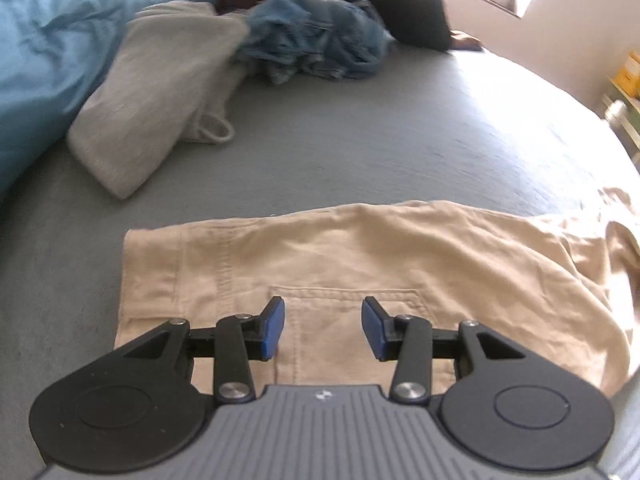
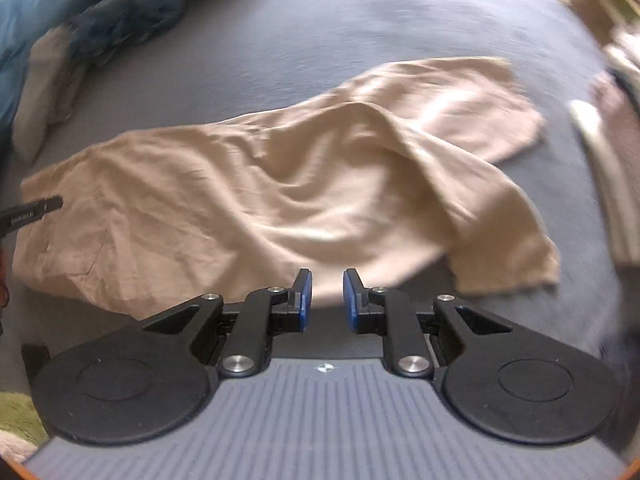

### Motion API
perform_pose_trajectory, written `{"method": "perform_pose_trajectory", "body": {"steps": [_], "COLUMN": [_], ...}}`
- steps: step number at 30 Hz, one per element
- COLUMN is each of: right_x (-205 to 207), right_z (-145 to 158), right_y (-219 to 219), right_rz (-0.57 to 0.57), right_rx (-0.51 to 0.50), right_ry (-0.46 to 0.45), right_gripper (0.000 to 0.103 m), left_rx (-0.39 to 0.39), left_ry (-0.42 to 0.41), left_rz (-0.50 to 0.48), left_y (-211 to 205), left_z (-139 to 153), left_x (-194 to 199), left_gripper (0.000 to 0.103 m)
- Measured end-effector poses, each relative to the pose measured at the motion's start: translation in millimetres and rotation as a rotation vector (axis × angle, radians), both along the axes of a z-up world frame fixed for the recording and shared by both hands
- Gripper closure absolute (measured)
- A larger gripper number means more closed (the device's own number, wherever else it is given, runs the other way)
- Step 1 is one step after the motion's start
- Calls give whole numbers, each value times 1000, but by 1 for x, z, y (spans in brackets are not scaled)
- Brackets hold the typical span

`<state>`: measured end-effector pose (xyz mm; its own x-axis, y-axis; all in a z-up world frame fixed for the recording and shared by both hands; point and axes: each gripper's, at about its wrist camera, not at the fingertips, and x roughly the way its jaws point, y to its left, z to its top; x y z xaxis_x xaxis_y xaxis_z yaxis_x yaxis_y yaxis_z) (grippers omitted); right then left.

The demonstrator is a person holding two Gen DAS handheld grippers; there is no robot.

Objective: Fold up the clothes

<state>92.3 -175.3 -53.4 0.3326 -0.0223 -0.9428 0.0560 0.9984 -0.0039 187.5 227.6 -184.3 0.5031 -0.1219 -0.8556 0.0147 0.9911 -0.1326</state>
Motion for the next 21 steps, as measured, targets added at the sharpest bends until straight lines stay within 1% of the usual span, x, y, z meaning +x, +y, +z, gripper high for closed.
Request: {"method": "perform_pose_trajectory", "body": {"steps": [1,7,10,14,16,18,19,21], "right_x": [-8,-16,-14,-12,12,36,48,72], "right_z": [7,29,34,31,5,-21,-34,-61], "right_y": [-7,-42,-75,-132,-170,-208,-227,-265], "right_rz": [-37,-210,-302,-441,-494,-546,-572,-624], "right_rx": [-2,11,53,155,217,279,310,372], "right_ry": [-16,-144,-197,-254,-265,-275,-279,-289], "right_gripper": [87,87,87,87,84,71,69,68], "left_rx": [3,26,37,50,34,23,29,42], "left_ry": [-2,-27,-40,-57,-18,23,37,59], "left_rz": [-12,-72,-102,-124,-107,-86,-66,-12], "left_y": [-3,-20,-29,-46,-57,-68,-74,-87], "left_z": [1,11,15,24,19,12,7,-3], "left_x": [2,16,23,33,37,40,40,39], "left_gripper": [59,60,60,59,59,60,60,61]}}
